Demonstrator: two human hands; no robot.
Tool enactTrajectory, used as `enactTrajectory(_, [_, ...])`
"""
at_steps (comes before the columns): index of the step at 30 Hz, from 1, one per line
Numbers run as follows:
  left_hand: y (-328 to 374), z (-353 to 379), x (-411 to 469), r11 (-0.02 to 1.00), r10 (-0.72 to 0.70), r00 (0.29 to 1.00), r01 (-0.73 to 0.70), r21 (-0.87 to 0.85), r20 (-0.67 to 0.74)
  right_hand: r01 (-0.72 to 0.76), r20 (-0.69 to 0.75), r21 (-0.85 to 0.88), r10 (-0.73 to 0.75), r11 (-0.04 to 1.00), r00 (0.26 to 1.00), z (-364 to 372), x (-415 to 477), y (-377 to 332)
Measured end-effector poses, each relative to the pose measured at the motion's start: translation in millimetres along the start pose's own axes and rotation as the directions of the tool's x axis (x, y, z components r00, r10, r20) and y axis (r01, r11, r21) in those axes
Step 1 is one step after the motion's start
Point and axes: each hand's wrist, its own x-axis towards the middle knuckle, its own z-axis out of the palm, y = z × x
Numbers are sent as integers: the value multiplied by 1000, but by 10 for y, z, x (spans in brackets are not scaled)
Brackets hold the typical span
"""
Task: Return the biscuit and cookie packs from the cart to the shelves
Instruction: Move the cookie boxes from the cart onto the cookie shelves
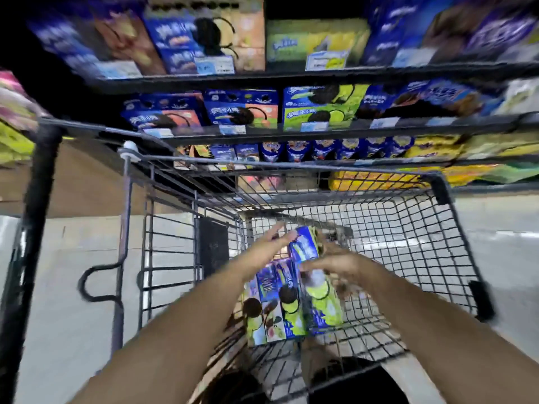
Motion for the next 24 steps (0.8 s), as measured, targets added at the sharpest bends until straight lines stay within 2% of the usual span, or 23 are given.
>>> enactTrajectory(2, [443, -88, -292, 997, 69, 996, -68, -24, 49, 76, 32, 15, -77, 997, 997, -134, -383, -433])
enactTrajectory(5, [1120, -253, -676, 975, 171, 980, -154, -158, 103, 214, 61, 29, -215, 976, 975, -280, -883, -1110])
enactTrajectory(7, [1519, -334, -959, 946, 255, 964, -234, -223, 70, 278, 55, 19, -278, 960, 959, -346, -1221, -1522])
enactTrajectory(10, [2060, -428, -1373, 891, 380, 925, -375, -257, -31, 363, -50, -21, -364, 931, 930, -418, -1675, -1998])
enactTrajectory(13, [2521, -538, -1705, 826, 416, 884, -465, -318, -212, 420, -180, -19, -416, 907, 891, -466, -2015, -2281])
enactTrajectory(15, [2803, -645, -1921, 750, 416, 837, -537, -387, -356, 388, -315, -6, -370, 922, 874, -554, -2194, -2381])
enactTrajectory(17, [3038, -758, -2138, 658, 422, 781, -613, -437, -460, 308, -348, 120, -250, 944, 903, -654, -2319, -2462])
enactTrajectory(19, [3225, -851, -2327, 592, 443, 735, -670, -447, -514, 340, -294, 309, -250, 889, 922, -733, -2408, -2581])
enactTrajectory(21, [3370, -928, -2489, 537, 478, 702, -710, -457, -528, 447, -296, 459, -342, 768, 892, -720, -2530, -2766])
enactTrajectory(24, [3581, -1032, -2711, 509, 550, 637, -769, -387, -541, 585, -373, 469, -453, 661, 810, -685, -2746, -3041])
